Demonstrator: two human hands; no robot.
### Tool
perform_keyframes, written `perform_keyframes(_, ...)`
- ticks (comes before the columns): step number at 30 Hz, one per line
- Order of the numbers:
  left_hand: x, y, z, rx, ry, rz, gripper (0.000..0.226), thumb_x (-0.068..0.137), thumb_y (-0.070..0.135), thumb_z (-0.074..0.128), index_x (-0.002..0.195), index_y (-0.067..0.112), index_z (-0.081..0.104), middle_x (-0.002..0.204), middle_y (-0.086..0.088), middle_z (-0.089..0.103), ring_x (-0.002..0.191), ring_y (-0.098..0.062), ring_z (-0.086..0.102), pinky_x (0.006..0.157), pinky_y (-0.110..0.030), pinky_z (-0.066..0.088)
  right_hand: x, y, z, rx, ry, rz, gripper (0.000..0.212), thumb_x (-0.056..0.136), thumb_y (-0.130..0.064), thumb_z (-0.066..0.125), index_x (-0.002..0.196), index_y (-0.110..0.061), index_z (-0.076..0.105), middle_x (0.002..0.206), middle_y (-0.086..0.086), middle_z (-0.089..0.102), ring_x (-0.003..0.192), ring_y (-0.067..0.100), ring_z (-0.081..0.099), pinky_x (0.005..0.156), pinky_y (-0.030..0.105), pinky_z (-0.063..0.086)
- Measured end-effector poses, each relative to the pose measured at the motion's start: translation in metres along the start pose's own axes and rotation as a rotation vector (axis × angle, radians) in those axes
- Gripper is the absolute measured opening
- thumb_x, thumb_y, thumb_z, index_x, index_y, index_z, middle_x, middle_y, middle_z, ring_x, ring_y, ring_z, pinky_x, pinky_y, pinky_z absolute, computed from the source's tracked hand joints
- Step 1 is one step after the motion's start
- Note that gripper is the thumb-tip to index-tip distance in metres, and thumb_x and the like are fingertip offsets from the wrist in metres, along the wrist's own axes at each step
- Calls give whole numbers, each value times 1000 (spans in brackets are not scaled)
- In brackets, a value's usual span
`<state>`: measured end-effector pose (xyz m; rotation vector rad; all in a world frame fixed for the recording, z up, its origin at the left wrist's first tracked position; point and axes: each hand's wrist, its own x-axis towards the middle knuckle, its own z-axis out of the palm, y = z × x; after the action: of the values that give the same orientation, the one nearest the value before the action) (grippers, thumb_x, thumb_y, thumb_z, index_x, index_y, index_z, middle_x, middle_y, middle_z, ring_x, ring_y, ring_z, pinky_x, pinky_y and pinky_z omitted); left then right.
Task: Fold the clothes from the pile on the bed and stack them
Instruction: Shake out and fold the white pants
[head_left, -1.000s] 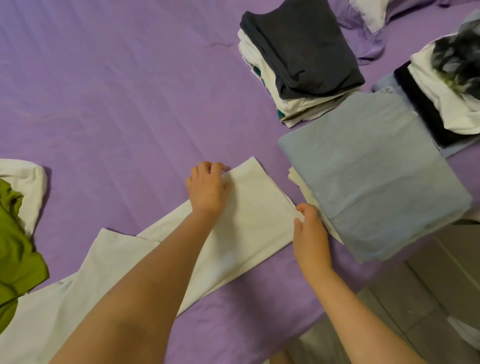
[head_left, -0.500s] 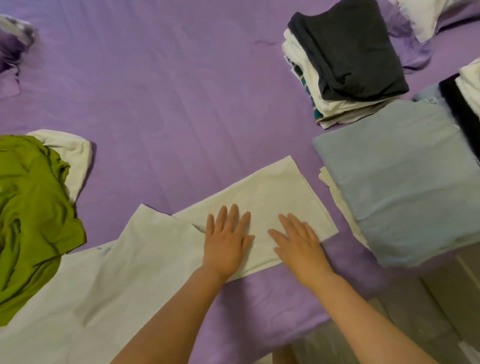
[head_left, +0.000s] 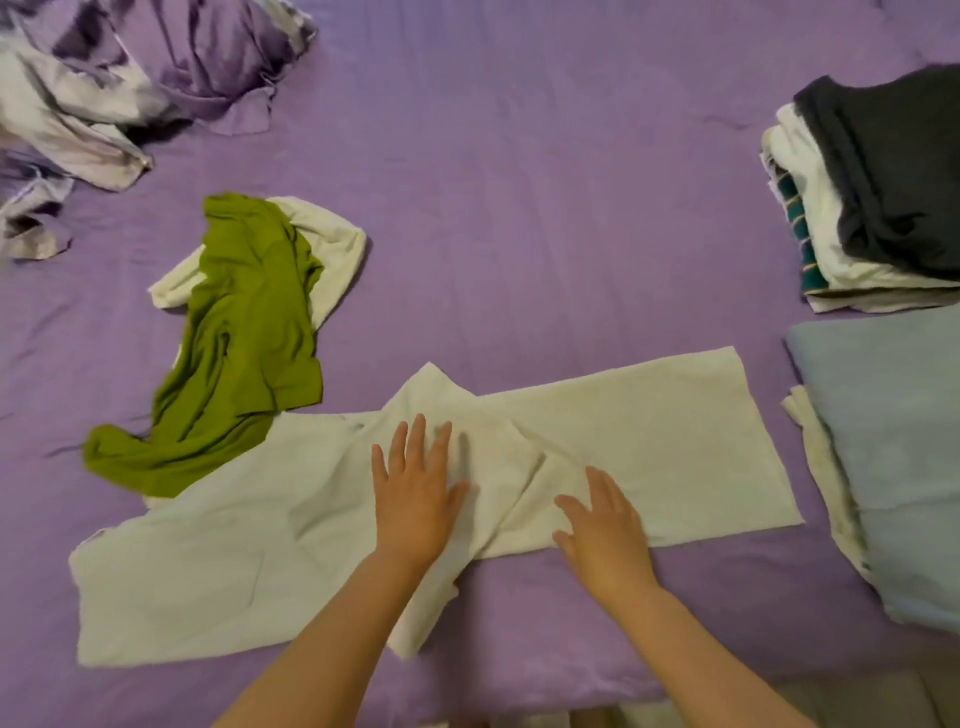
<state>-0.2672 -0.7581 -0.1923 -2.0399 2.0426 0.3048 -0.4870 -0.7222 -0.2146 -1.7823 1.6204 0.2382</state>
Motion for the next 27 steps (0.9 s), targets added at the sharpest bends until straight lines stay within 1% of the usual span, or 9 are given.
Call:
perform_keyframes(2, -5, -31, 3, -33, -41, -194, 74, 94, 51, 47, 153, 23, 12, 160, -10, 13, 147, -30, 10, 117, -49, 9, 10, -17, -1, 37, 25, 41, 50, 99, -42, 40, 146, -28, 31, 160, 11, -1, 147, 23, 2, 117, 31, 12)
perform_keyframes(5, -8, -64, 1, -83, -81, -371, 72, 91, 48, 53, 149, 23, 19, 150, -7, 33, 140, -28, 28, 115, -48, 20, 25, -37, -5, 69, 43, 45, 51, 99, -40, 42, 146, -24, 31, 160, 9, 3, 147, 23, 5, 117, 31, 12)
perform_keyframes(7, -5, -78, -1, -83, -69, -382, 66, 89, 48, 55, 144, 27, 26, 126, -5, 53, 119, -27, 48, 108, -45, 30, 31, -46, -6, 81, 65, 71, 52, 98, -40, 44, 145, -21, 32, 160, 8, 5, 147, 23, 5, 116, 32, 13)
perform_keyframes(9, -3, -89, -1, -88, -80, -356, 59, 91, 44, 53, 142, 28, 28, 108, -5, 57, 101, -26, 54, 95, -41, 40, 29, -57, -3, 103, 118, 122, 56, 97, -40, 47, 146, -18, 30, 159, 9, 9, 146, 24, 8, 115, 33, 17)
perform_keyframes(12, -4, -103, -1, -159, -109, -325, 62, 92, 43, 53, 145, 27, 25, 113, -10, 51, 101, -29, 51, 83, -38, 44, 13, -83, 12, 246, 179, 122, 69, 96, -39, 51, 151, -18, 16, 160, 9, 7, 145, 24, 15, 113, 30, 21)
perform_keyframes(16, -4, -117, 4, -362, -152, -459, 63, 88, 50, 57, 137, 17, 35, 125, -11, 47, 102, -32, 55, 73, -38, 45, -5, -121, 39, 427, 147, 115, 76, 94, -37, 56, 152, -26, 9, 159, 5, -1, 145, 19, 16, 110, 22, 26)
perform_keyframes(20, -1, -137, -2, -379, -298, -420, 48, 85, 63, 52, 102, 18, 47, 101, -1, 60, 83, -23, 53, 64, -32, 37, -5, -148, 59, 549, 114, 172, 75, 95, -26, 57, 152, -17, 9, 158, 6, -4, 144, 17, 13, 99, 2, 7)
perform_keyframes(24, 8, -175, -39, -232, -82, -366, 43, 81, 60, 58, 80, 18, 49, 73, 6, 51, 77, -26, 56, 54, -28, 29, -4, -179, 67, 554, 2, 108, 64, 96, -28, 54, 150, -11, 23, 157, 9, 15, 143, 20, 20, 110, 15, 13)
perform_keyframes(27, 21, -208, -64, -127, 62, -307, 36, 85, 51, 60, 80, 17, 47, 73, -2, 56, 71, -28, 53, 53, -29, 27, -6, -195, 69, 496, -70, -11, 53, 98, -30, 51, 146, -14, 35, 153, 4, 28, 137, 19, 30, 112, 24, 23)
